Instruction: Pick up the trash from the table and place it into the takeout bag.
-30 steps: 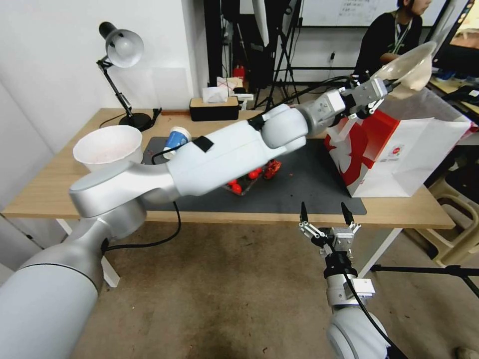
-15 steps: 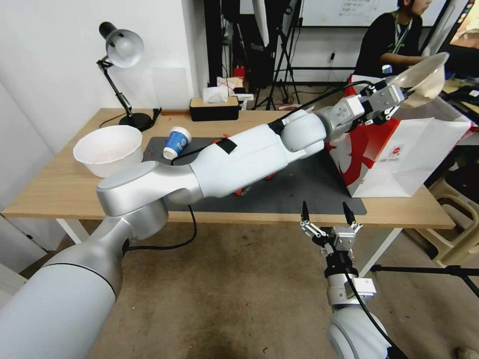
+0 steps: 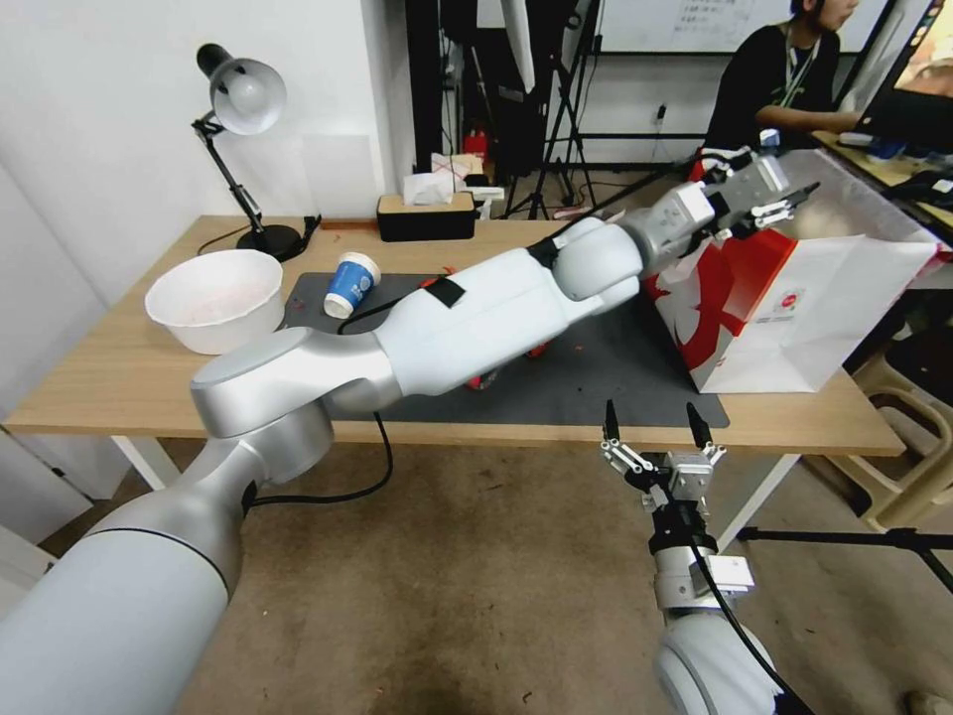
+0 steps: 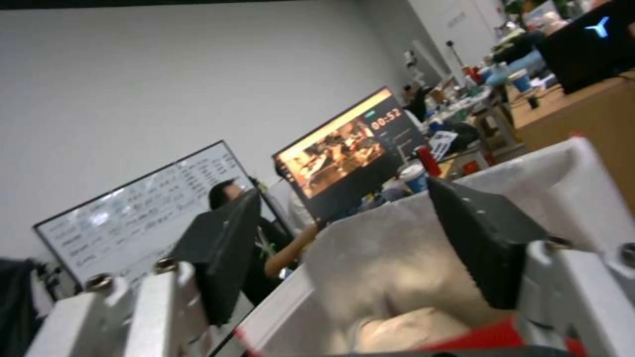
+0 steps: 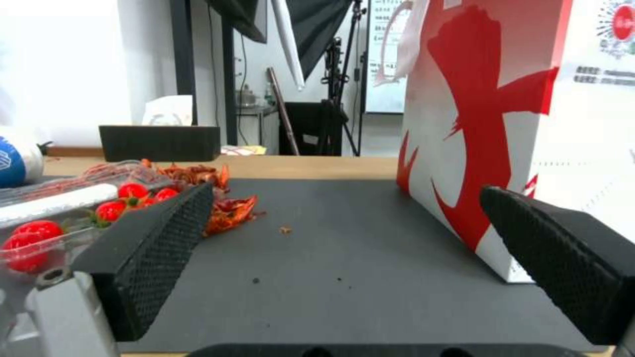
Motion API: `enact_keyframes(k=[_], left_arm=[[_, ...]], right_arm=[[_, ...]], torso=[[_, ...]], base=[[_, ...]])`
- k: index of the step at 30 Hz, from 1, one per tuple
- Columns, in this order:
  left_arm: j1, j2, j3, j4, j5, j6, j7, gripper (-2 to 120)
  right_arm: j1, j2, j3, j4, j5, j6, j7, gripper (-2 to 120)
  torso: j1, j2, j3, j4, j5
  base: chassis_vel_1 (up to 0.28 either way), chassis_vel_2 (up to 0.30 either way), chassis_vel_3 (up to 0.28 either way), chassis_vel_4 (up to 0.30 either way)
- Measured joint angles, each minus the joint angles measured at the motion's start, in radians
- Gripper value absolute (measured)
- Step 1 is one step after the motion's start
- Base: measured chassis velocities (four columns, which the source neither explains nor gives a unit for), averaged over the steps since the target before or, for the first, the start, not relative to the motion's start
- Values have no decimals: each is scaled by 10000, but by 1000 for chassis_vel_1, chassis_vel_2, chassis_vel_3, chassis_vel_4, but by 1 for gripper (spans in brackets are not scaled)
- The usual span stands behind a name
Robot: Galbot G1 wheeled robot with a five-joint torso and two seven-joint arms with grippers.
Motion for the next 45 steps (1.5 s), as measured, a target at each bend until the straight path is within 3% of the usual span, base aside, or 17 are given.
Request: enact_keyframes(k=[3, 5, 7, 8, 11, 15, 18, 19, 23, 31, 34, 39, 45], left_arm=[[151, 415, -194, -394, -123, 125, -119, 79], [227, 604, -271, -554, -139, 157, -139, 83], [513, 1327, -587, -1162, -199, 217, -205, 97], [513, 1327, -587, -1162, -199, 217, -205, 97], [1032, 2452, -1031, -2035, -483, 425, -342, 99], [1632, 3200, -1393, -2440, -558, 465, -399, 100], [3098, 4504, -2327, -3240, -560, 480, -485, 100], [3098, 4504, -2327, -3240, -560, 480, -485, 100], [4665, 5450, -3613, -3836, -329, 417, -436, 100], [6614, 6518, -5377, -4851, -141, 424, -395, 100], [8055, 7036, -6516, -5562, -37, 438, -389, 100], [9532, 7284, -7939, -6318, 47, 432, -359, 100], [11108, 7453, -9030, -6938, 128, 291, -412, 100]], right_arm=[[7, 0, -1, 6, 5, 0, 0, 100], [9, -2, -6, 6, 6, 0, 1, 100], [23, -9, -29, -2, 11, 0, 2, 100], [23, -9, -29, -2, 11, 0, 2, 100], [39, -15, -49, -23, 13, -13, 5, 100], [63, -12, -55, -28, 13, -39, 8, 100], [71, -55, -61, -28, 13, -71, 16, 100], [71, -55, -61, -28, 13, -71, 16, 100], [123, -80, -96, -63, 13, -93, 18, 100], [192, -73, -164, -120, 12, -114, 18, 100], [186, -70, -174, -124, 4, -114, 17, 100], [145, -86, -186, -146, -10, -98, 11, 100], [98, -105, -207, -169, -24, -62, 9, 100]], torso=[[-1, 0, 0, 1, 0], [0, 0, 0, 1, -1], [0, 0, 0, 2, -2], [0, 0, 0, 2, -2], [-1, 1, -1, 2, -4], [0, 0, 0, 3, -4], [-1, 1, -1, 2, -2], [-1, 1, -1, 2, -2], [-1, 1, 0, 0, 1], [-1, 1, -1, 3, -1], [-2, 1, -1, 2, 1], [-2, 1, -1, 3, 4], [-1, 1, -1, -2, 3]], base=[[0, 0, 0, 0], [0, 0, 0, 0], [0, 0, 0, 0], [0, 0, 0, 0], [0, 0, 0, 0], [0, 0, 0, 0], [0, 0, 0, 0], [0, 0, 0, 0], [0, 0, 0, 0], [0, 0, 0, 0], [0, 0, 0, 0], [0, 0, 0, 0], [0, 0, 0, 0]])
